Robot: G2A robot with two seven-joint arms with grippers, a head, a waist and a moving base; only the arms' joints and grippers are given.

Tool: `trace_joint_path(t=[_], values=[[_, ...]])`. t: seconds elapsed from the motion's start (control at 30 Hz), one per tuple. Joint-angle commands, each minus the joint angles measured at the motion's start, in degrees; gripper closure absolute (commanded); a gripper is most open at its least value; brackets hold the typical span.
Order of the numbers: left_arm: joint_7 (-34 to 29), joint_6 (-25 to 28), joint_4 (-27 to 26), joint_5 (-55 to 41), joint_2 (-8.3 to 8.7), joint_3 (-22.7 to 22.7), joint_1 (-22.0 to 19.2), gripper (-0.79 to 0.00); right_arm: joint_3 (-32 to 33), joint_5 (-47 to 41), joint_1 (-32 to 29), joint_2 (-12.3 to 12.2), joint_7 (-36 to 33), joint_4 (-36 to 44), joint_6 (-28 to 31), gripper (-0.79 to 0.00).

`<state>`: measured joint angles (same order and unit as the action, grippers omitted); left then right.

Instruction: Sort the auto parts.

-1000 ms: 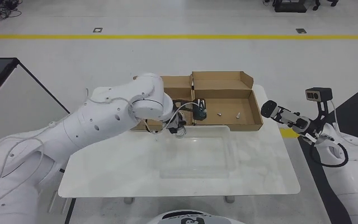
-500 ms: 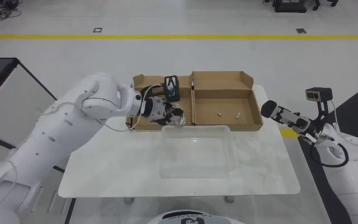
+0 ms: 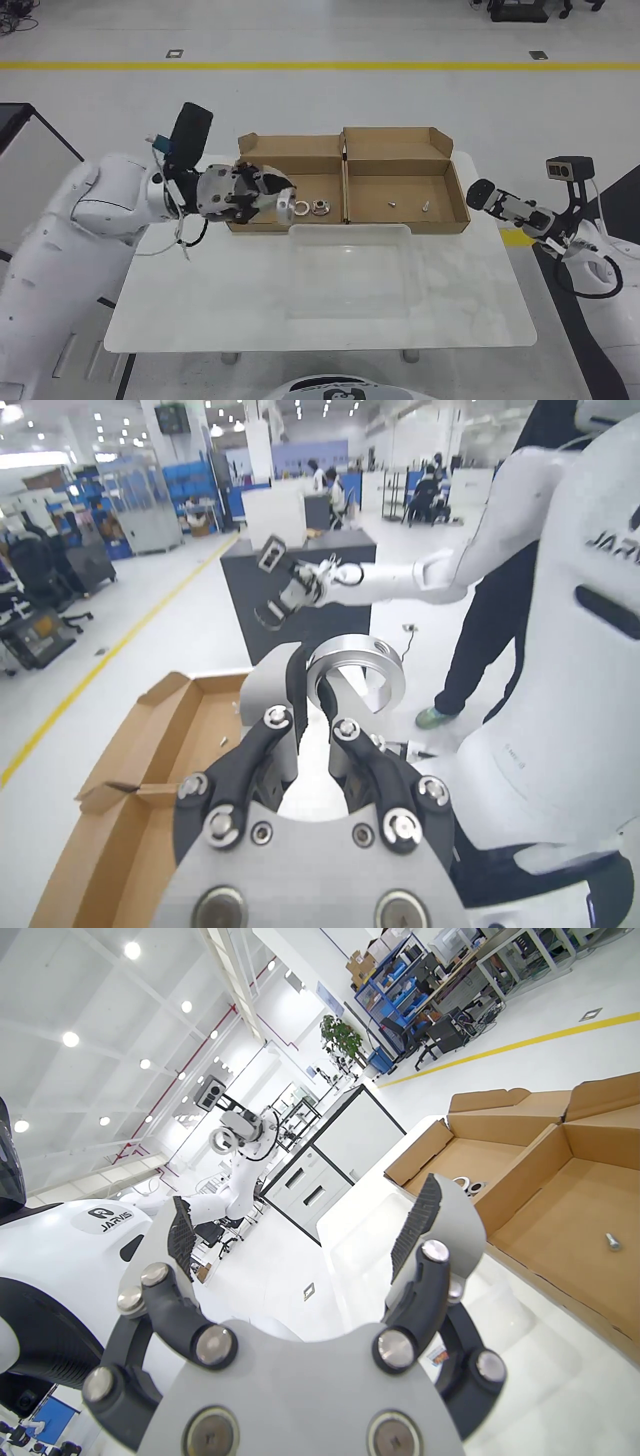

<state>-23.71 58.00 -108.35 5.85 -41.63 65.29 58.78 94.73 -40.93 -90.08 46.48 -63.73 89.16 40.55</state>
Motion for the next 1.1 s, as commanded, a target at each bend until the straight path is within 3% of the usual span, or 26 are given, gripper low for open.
trace_joint_path(t=[0.0,0.3,0.53,0.63,0.83,1.07], values=[[3.3,0.0,-2.1,-1.6,0.11,1.4,1.5,0.0,0.0,0.0,0.0,0.0,0.0,0.0,0.0,-0.785],[17.2,0.0,-10.6,-4.3,-0.55,7.0,6.6,0.0,0.0,0.0,0.0,0.0,0.0,0.0,0.0,-0.785],[27.1,0.0,-13.6,-0.6,-1.66,9.4,9.6,0.0,0.0,0.0,0.0,0.0,0.0,0.0,0.0,-0.785],[27.8,0.0,-13.1,2.8,-1.52,9.7,10.9,0.0,0.0,0.0,0.0,0.0,0.0,0.0,0.0,-0.785],[28.0,0.0,-11.1,0.3,-0.83,9.2,12.5,0.0,0.0,0.0,0.0,0.0,0.0,0.0,0.0,-0.785],[18.8,0.0,-8.5,-5.8,0.44,9.4,13.7,0.0,0.0,0.0,0.0,0.0,0.0,0.0,0.0,-0.785]])
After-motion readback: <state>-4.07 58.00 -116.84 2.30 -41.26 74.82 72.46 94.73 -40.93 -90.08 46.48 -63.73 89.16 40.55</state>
